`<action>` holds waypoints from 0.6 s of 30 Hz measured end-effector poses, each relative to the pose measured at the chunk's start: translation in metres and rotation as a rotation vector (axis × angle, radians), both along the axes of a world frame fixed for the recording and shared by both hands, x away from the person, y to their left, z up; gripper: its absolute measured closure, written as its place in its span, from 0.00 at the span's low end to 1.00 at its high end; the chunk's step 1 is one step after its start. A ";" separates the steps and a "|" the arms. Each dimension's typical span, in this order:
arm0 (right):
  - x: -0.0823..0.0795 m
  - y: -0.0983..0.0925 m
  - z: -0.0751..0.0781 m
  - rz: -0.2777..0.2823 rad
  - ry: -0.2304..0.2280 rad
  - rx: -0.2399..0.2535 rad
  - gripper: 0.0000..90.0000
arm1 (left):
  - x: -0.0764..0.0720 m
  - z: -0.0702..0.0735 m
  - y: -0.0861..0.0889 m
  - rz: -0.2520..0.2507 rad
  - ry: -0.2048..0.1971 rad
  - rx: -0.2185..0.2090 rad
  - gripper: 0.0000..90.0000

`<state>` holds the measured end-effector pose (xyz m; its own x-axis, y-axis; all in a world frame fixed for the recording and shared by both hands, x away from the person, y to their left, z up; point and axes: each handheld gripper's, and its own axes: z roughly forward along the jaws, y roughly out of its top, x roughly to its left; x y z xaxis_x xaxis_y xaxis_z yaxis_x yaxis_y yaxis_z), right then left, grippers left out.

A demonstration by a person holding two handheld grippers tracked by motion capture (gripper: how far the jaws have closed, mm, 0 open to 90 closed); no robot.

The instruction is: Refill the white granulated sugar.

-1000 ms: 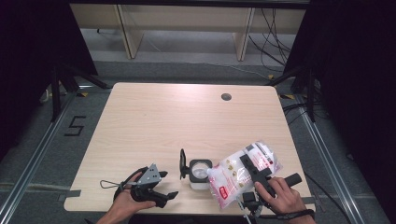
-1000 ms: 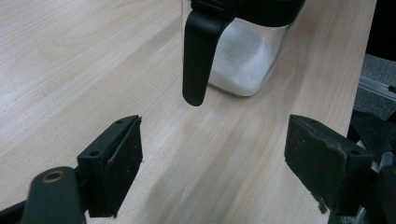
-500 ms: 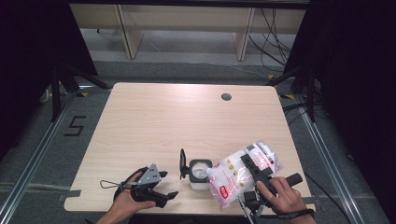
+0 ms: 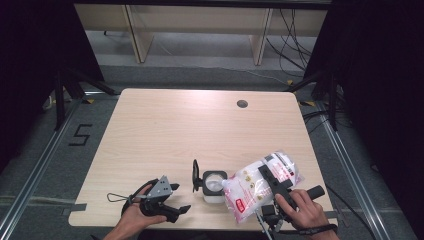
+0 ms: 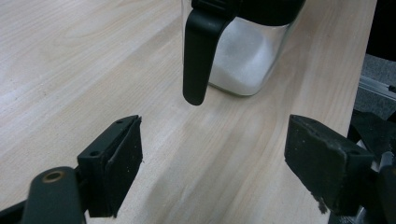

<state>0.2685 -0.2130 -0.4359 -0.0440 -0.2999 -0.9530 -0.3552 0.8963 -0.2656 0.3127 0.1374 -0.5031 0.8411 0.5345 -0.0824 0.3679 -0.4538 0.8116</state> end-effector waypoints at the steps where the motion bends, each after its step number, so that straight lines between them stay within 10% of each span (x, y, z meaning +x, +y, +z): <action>1: -0.001 -0.001 -0.001 -0.016 0.007 0.013 0.62 | 0.000 0.000 0.000 0.000 0.000 -0.001 0.21; 18: 0.000 0.000 0.001 -0.002 -0.001 -0.005 0.62 | -0.001 0.000 -0.001 0.004 0.004 -0.012 0.21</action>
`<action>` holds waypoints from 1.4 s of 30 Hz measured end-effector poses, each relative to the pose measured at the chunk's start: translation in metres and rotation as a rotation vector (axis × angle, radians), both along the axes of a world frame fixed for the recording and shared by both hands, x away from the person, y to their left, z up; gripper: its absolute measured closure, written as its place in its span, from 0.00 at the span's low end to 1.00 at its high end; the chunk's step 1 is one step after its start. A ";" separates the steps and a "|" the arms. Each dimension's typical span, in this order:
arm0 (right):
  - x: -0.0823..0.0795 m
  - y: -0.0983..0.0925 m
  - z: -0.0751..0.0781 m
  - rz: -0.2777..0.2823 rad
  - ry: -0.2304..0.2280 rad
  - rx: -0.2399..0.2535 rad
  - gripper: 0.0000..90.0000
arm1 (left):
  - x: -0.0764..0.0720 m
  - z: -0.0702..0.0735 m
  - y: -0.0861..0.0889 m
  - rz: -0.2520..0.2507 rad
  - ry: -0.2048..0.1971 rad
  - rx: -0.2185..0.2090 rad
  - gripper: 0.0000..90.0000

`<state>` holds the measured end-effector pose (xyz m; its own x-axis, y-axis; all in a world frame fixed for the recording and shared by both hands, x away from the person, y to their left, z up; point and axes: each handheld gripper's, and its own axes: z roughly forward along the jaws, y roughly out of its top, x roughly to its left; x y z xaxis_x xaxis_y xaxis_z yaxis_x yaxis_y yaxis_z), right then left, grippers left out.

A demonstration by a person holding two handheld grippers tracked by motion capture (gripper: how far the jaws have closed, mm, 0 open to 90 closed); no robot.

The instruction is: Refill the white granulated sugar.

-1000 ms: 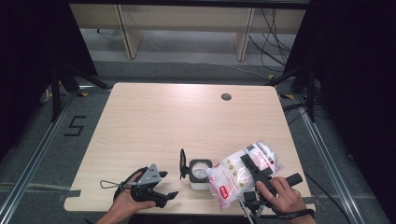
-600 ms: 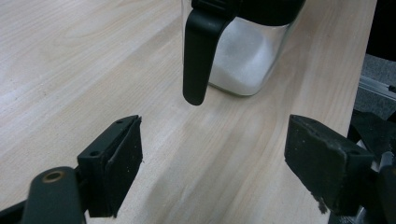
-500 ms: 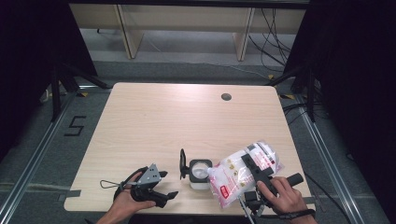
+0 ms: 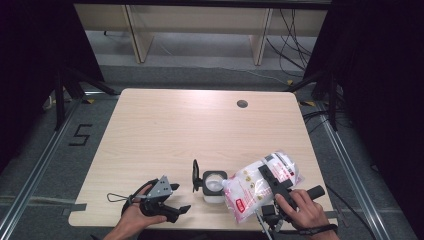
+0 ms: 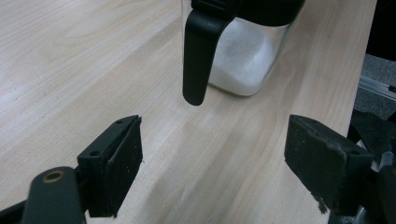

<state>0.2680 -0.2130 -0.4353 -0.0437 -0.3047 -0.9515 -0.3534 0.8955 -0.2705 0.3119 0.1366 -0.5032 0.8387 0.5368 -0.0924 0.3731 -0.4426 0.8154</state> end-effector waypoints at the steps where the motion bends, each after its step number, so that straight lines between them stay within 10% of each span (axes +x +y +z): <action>1: 0.000 0.000 0.000 0.000 0.000 0.000 0.62 | 0.000 0.000 0.000 0.000 0.000 0.000 0.21; 42: -0.001 0.001 -0.003 -0.012 0.001 -0.007 0.63 | 0.001 0.000 0.000 -0.007 -0.009 0.013 0.21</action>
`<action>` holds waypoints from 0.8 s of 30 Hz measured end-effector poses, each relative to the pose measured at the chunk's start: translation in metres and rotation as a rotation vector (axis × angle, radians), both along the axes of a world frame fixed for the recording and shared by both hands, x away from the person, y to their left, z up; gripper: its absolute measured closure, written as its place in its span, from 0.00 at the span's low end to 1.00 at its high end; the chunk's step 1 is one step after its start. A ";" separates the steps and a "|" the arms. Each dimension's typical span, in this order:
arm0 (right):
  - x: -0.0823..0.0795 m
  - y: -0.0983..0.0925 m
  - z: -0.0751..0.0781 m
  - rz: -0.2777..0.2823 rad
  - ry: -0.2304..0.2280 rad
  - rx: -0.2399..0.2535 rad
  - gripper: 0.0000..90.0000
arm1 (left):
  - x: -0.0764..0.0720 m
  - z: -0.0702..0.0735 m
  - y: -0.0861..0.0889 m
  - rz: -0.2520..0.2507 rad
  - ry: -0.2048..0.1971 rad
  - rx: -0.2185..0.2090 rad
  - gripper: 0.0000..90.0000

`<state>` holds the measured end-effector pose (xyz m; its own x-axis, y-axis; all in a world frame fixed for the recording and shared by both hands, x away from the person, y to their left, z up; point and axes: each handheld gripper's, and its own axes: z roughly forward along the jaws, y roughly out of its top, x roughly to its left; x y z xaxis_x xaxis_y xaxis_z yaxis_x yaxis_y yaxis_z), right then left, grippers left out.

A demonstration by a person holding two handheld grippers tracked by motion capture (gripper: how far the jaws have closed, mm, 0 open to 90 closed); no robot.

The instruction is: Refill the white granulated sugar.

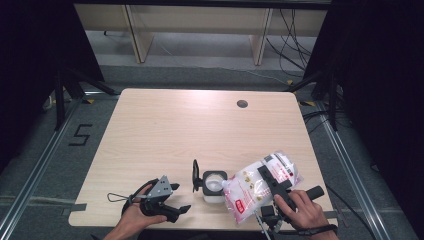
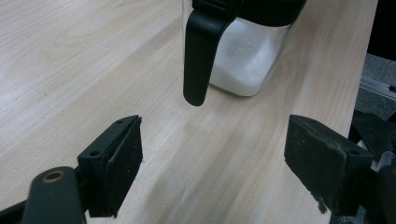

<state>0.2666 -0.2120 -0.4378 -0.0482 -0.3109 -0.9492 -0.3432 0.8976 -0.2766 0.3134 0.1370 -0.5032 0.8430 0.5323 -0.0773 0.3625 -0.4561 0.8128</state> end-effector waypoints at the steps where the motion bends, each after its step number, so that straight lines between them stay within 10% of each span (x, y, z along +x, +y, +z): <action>1: 0.000 0.000 0.000 -0.002 0.001 -0.002 0.63 | 0.000 0.000 0.000 -0.004 -0.008 0.010 0.21; 24: 0.000 0.002 -0.002 -0.001 0.003 -0.004 0.63 | 0.000 0.000 0.000 0.005 0.004 -0.002 0.21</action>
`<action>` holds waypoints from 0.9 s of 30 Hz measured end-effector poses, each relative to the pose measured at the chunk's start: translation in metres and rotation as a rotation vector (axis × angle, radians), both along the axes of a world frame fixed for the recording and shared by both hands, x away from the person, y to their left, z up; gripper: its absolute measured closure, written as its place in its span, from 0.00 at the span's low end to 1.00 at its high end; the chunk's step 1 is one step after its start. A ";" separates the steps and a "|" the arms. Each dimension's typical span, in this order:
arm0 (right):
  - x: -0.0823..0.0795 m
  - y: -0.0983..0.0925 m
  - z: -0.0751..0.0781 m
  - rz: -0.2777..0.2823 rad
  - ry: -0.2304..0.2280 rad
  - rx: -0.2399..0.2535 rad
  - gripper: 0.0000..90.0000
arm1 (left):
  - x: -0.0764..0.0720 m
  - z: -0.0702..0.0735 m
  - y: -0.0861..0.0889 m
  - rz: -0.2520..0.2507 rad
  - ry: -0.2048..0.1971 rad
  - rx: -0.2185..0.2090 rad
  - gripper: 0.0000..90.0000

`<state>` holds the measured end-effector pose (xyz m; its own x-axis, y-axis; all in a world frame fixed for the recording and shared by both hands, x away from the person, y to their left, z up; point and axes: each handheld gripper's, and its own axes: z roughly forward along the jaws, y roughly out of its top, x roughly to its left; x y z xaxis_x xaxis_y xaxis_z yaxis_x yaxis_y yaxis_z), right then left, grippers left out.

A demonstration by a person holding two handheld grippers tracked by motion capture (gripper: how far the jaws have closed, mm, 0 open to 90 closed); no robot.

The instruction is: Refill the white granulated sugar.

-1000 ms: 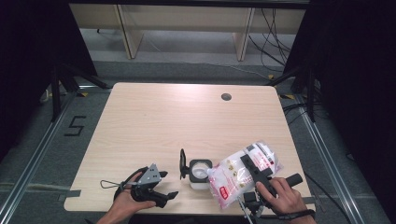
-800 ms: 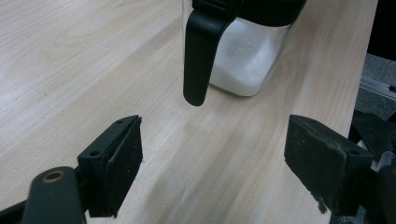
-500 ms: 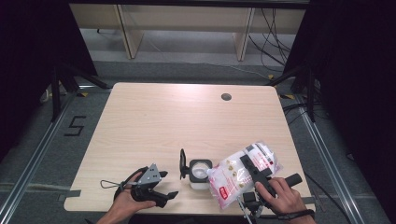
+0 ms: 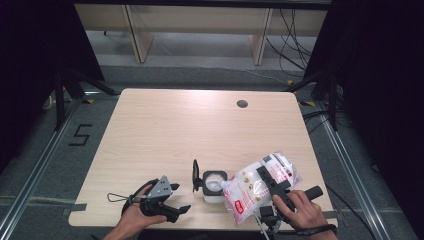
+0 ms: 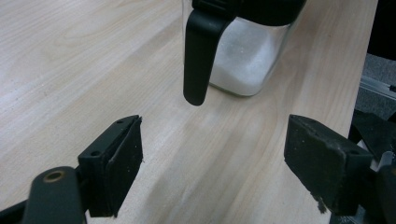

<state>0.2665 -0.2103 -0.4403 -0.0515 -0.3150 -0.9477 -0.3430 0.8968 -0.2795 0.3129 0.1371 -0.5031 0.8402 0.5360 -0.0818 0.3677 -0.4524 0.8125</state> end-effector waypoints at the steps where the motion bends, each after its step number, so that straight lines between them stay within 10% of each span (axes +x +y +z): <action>1: 0.000 0.000 0.000 -0.002 -0.001 -0.002 0.63 | 0.000 0.000 0.000 0.000 0.000 0.000 0.21; 27: 0.001 0.000 0.001 0.016 0.002 -0.008 0.63 | -0.001 0.000 0.000 -0.003 0.000 0.000 0.21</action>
<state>0.2677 -0.2105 -0.4391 -0.0483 -0.3234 -0.9450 -0.3575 0.8890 -0.2860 0.3117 0.1368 -0.5036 0.8419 0.5335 -0.0816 0.3660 -0.4533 0.8128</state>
